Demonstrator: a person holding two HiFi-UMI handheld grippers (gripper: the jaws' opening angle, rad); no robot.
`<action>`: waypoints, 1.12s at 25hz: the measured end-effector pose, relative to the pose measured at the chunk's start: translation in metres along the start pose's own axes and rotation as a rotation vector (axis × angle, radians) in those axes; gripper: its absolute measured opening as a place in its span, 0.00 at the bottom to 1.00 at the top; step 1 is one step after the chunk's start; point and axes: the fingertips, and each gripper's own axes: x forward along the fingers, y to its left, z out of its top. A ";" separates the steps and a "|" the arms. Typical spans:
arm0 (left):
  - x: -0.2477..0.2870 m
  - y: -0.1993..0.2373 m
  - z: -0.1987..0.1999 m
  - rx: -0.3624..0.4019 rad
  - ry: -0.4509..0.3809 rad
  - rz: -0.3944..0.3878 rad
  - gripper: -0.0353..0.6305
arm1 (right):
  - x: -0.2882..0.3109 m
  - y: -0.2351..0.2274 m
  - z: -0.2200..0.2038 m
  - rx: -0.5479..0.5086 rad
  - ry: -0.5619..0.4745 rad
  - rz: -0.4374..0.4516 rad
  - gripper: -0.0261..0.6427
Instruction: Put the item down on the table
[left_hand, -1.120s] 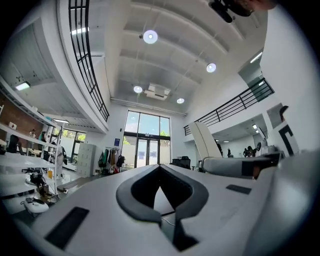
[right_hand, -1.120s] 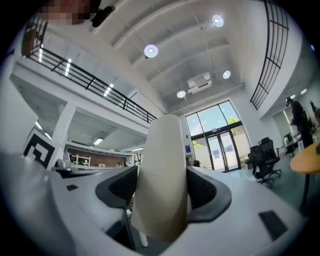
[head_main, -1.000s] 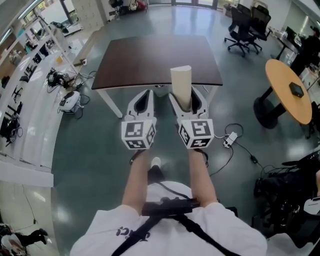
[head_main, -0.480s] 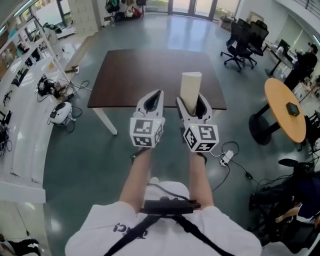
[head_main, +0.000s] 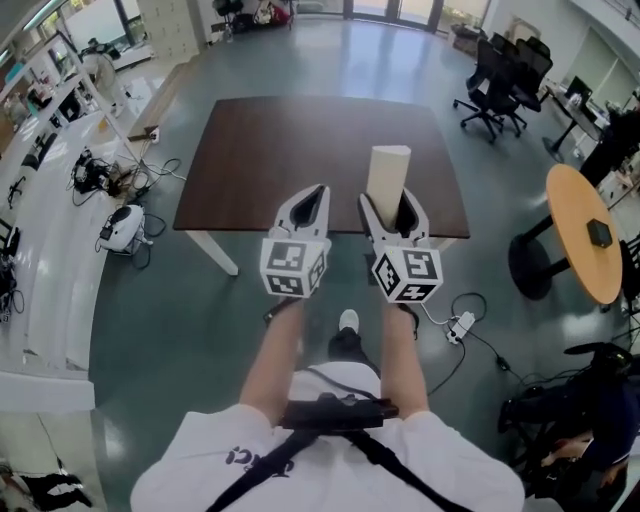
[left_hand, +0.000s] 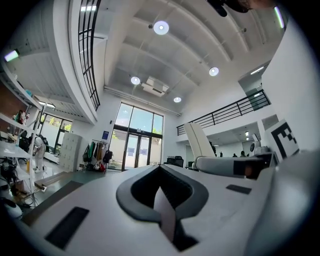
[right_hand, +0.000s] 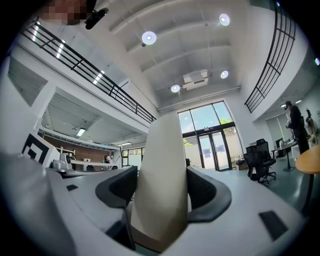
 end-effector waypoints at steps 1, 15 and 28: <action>0.015 0.004 0.000 0.003 0.002 0.001 0.07 | 0.013 -0.009 -0.001 0.002 0.001 0.004 0.51; 0.224 0.028 0.030 0.091 -0.065 0.061 0.07 | 0.181 -0.141 0.037 -0.008 -0.088 0.094 0.51; 0.311 0.046 -0.054 0.052 0.043 0.087 0.07 | 0.242 -0.205 -0.045 0.052 0.029 0.098 0.51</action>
